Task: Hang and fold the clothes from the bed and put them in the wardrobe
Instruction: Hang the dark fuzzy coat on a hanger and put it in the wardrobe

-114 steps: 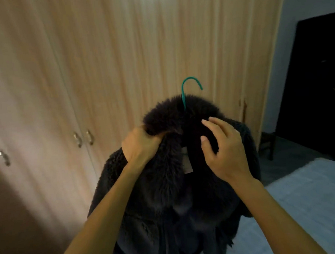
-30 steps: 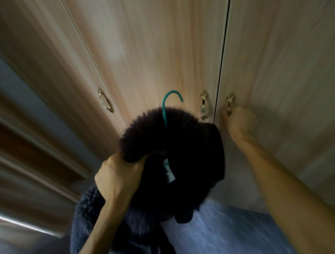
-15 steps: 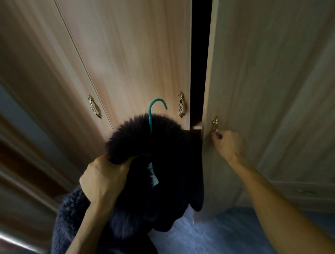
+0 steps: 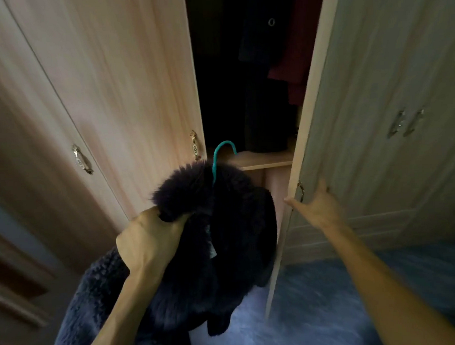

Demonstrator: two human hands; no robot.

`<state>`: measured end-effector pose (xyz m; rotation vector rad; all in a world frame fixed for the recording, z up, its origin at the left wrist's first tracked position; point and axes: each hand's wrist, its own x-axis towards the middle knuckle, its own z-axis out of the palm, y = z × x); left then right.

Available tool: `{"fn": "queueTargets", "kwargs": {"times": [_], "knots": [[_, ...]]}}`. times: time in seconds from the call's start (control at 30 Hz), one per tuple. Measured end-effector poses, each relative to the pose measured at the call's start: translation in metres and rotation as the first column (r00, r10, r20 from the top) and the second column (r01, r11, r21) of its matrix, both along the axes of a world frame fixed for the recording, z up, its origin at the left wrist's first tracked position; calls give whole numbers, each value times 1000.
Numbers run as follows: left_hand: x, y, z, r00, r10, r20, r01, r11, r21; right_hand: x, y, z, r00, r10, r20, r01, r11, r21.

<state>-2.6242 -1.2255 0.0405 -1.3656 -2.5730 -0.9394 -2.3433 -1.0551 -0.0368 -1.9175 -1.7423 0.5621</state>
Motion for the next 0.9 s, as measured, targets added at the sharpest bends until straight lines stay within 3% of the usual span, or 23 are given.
{"fn": "queueTargets", "kwargs": {"times": [0.13,0.27,0.7,0.9], "knots": [[38,17,8,999,-19,-35,20,1000,8,9,-1,-1,981,-41,190,-19,954,300],[64,30,18,1000,-8,-30,9,999,53,23,0,-2,953,-54,297,-72,915,398],[158,55,31,1000,-30,-10,31,992,120,132,-6,-1,961,-102,256,-2,927,374],[183,64,29,999,-34,-22,37,991,128,169,-12,4,956,-200,216,83,887,454]]}}
